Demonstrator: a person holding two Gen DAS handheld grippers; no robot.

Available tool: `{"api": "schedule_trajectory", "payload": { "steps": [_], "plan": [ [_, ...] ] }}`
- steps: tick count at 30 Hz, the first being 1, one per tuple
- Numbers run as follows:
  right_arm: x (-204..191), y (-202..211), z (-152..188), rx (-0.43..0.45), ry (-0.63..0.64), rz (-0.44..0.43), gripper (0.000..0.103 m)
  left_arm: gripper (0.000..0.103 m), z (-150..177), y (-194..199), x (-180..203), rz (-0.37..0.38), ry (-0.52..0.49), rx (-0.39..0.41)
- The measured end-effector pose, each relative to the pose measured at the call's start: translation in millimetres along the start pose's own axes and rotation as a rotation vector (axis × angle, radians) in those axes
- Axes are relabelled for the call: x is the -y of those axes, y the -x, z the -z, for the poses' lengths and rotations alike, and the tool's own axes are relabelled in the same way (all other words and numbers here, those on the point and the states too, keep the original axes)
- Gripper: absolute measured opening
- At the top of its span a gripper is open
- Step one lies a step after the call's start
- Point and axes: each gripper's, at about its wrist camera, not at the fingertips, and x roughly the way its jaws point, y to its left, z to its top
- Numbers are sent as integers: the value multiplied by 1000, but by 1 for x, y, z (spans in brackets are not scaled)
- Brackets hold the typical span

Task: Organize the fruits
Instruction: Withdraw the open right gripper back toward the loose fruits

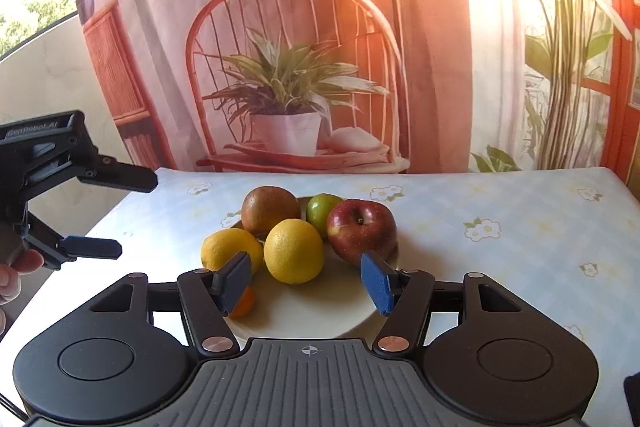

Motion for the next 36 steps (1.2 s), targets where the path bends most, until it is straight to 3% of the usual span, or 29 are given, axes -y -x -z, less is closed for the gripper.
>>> {"api": "schedule_trajectory", "payload": {
  "steps": [10,16,26,36],
  "plan": [
    [-19,35,46,85,122,108,58,96,41,37,-8,-173,-241,44],
    [-15,43,66,95,105,135,58,96,65,44,1,-250,-423,81],
    [1,51,90,91,81,165,58,96,98,45,16,-279,-571,117],
    [17,53,110,65,84,189,58,93,124,45,20,-261,-626,130]
  ]
}}
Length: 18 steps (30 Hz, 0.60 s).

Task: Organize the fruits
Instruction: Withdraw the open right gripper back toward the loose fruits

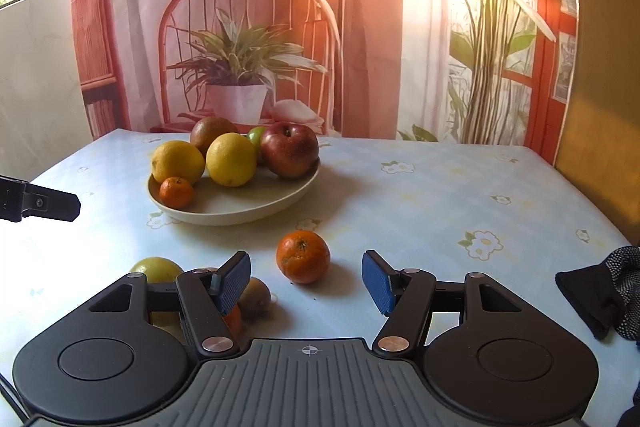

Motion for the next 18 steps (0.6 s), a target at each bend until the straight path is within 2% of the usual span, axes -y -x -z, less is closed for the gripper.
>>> {"api": "schedule_trajectory", "payload": {
  "steps": [2,6,9,18],
  "plan": [
    [3,0,2,-3,-8,-3,58,92,2,0,1,-9,12,-10],
    [2,4,5,7,4,-17,58,90,6,-1,-2,43,56,-31],
    [1,6,8,4,19,-34,58,85,10,3,1,34,35,-12],
    [-7,16,14,17,43,-125,58,85,21,14,4,43,60,13]
  ]
}}
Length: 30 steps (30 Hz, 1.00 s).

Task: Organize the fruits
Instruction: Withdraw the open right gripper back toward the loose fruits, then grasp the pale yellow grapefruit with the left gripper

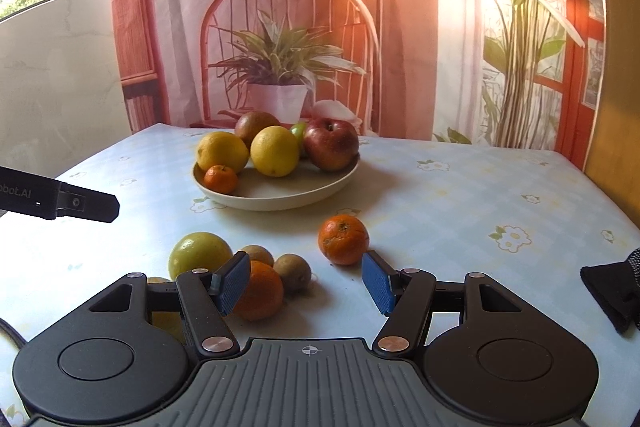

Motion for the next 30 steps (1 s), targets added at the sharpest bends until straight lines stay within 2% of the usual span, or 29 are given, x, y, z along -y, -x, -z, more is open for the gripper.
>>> {"api": "schedule_trajectory", "payload": {
  "steps": [3,16,22,27,30],
  "plan": [
    [-1,0,2,-3,-3,4,58,85,4,1,3,18,-10,-3],
    [16,-1,7,-9,-62,44,58,85,15,-8,24,200,-57,-56],
    [29,-2,11,-11,-118,45,58,83,20,-17,36,218,-97,-96],
    [34,-3,11,-9,-136,37,58,81,22,-27,39,235,-81,-142],
    [35,-5,11,-17,-133,20,58,77,24,-34,41,229,-70,-172]
  ]
}}
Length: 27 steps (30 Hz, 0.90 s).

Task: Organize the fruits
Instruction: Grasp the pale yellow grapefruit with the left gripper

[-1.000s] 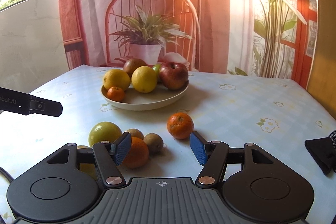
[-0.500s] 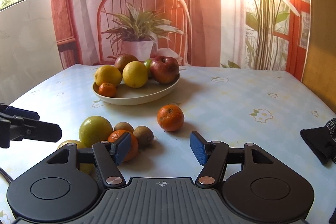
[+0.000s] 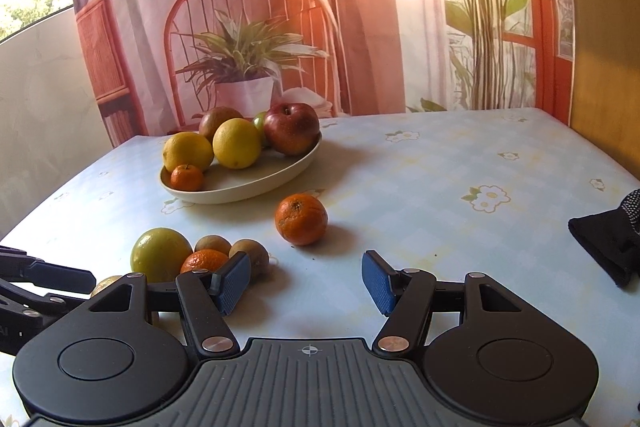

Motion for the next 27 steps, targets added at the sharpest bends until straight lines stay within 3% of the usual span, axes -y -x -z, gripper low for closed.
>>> {"api": "schedule_trajectory", "payload": {
  "steps": [3,6,9,27],
  "plan": [
    [0,0,0,2,8,-7,59,67,1,-6,1,10,1,-26],
    [-1,1,0,7,20,-4,59,48,2,-9,2,38,-1,-36],
    [0,1,0,8,16,-11,63,48,4,-8,3,12,-11,-29],
    [-6,2,-1,-5,43,-30,63,49,1,0,-23,-97,115,-1]
  ]
}}
